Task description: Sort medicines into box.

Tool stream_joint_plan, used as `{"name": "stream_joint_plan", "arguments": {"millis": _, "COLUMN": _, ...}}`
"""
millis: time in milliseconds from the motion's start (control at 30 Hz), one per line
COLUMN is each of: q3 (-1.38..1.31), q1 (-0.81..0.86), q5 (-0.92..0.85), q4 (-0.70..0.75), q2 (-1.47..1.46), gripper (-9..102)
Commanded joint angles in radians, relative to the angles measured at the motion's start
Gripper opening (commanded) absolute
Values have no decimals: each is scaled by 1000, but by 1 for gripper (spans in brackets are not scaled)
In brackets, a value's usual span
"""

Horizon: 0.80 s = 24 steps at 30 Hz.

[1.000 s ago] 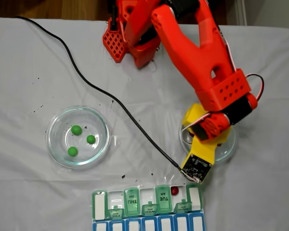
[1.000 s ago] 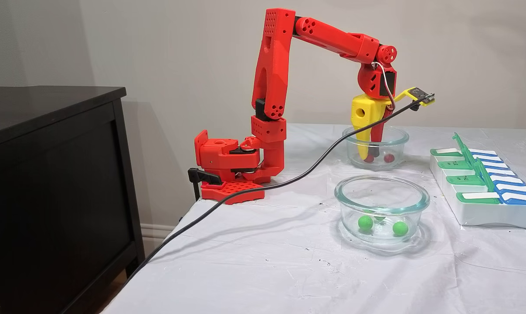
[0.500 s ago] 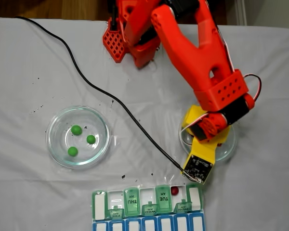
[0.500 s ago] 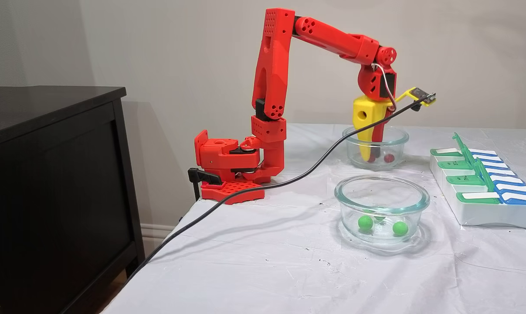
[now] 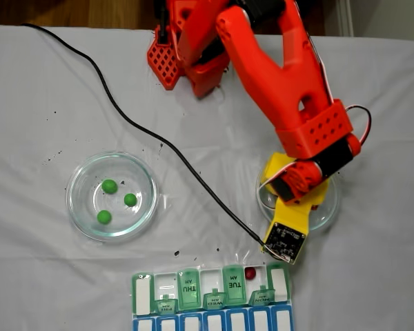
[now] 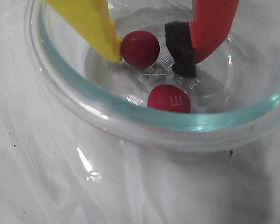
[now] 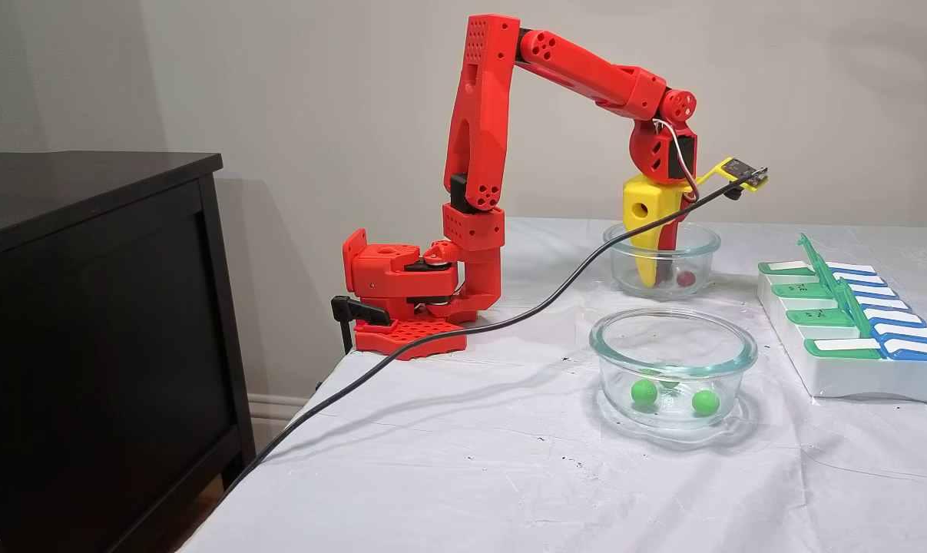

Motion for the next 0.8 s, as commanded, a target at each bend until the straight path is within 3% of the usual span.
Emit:
{"name": "stream_joint_plan", "arguments": {"millis": 0, "q3": -3, "q1": -3, "q5": -6, "q4": -11, "q2": 20, "gripper": 10}}
{"name": "stream_joint_plan", "arguments": {"millis": 67, "q3": -3, "q1": -6, "q5": 0, "q4": -11, "q2": 23, "gripper": 0}}
{"name": "stream_joint_plan", "arguments": {"millis": 333, "q3": -92, "q1": -15, "q5": 75, "q4": 117, "q2": 87, "gripper": 0}}
{"name": "stream_joint_plan", "arguments": {"millis": 567, "q3": -365, "q1": 58, "q5": 250, "q4": 351, "q2": 213, "gripper": 0}}
{"name": "stream_joint_plan", "arguments": {"millis": 767, "q3": -425, "q1": 109, "q5": 367, "q4": 388, "q2": 296, "gripper": 0}}
